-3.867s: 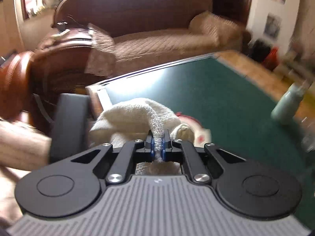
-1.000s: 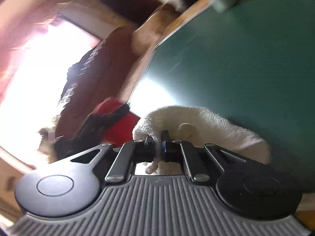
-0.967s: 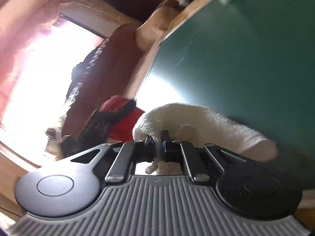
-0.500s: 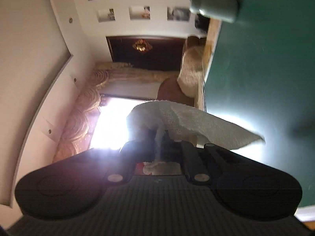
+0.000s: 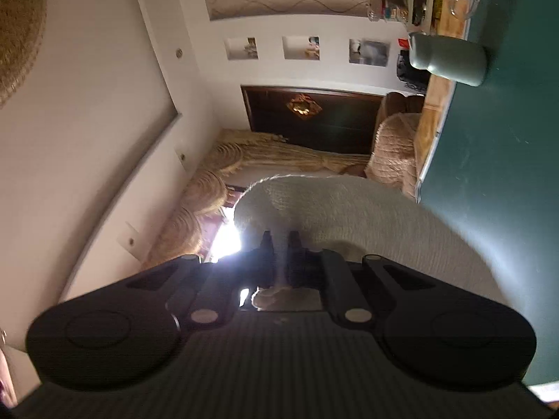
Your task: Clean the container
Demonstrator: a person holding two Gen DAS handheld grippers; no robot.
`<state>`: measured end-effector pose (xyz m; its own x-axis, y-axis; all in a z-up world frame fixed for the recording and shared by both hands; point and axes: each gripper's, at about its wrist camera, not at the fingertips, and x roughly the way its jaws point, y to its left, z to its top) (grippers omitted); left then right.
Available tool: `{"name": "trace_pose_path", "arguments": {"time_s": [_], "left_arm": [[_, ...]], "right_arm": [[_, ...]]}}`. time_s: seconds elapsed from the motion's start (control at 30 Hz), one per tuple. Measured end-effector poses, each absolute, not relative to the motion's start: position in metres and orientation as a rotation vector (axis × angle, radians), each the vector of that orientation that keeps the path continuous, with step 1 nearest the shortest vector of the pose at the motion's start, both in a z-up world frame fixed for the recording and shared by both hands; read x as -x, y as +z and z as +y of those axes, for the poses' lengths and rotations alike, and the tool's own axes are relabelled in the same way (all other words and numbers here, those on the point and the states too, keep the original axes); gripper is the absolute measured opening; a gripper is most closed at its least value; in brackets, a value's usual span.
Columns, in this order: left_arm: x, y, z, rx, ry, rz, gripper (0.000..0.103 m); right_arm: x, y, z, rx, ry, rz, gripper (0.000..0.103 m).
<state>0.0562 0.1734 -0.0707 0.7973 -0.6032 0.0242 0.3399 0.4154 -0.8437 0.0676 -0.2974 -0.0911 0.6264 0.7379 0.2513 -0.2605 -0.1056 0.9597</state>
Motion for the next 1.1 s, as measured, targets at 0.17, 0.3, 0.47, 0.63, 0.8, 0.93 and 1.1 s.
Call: {"name": "trace_pose_path", "arguments": {"time_s": [0.17, 0.3, 0.47, 0.63, 0.8, 0.93, 1.1], "left_arm": [[-0.052, -0.069, 0.163, 0.989, -0.623, 0.278, 0.083], [-0.059, -0.060, 0.156, 0.941, -0.607, 0.237, 0.083], [-0.041, -0.047, 0.145, 0.895, -0.584, 0.196, 0.082], [-0.031, -0.038, 0.139, 0.893, -0.560, 0.165, 0.082], [-0.018, -0.024, 0.136, 0.842, -0.536, 0.133, 0.081], [-0.012, -0.021, 0.134, 0.848, -0.551, 0.124, 0.081], [-0.004, -0.017, 0.130, 0.863, -0.606, 0.125, 0.080]], "right_arm": [[-0.080, -0.113, -0.287, -1.489, 0.827, 0.476, 0.009], [-0.069, -0.124, -0.280, -1.472, 0.816, 0.534, 0.009], [-0.037, -0.116, -0.279, -1.421, 0.853, 0.591, 0.009], [-0.019, -0.103, -0.273, -1.382, 0.881, 0.655, 0.009], [-0.010, -0.089, -0.263, -1.357, 0.978, 0.651, 0.009], [-0.001, -0.068, -0.261, -1.291, 1.033, 0.585, 0.009], [-0.006, -0.082, -0.280, -1.487, 1.017, 0.495, 0.009]]}}
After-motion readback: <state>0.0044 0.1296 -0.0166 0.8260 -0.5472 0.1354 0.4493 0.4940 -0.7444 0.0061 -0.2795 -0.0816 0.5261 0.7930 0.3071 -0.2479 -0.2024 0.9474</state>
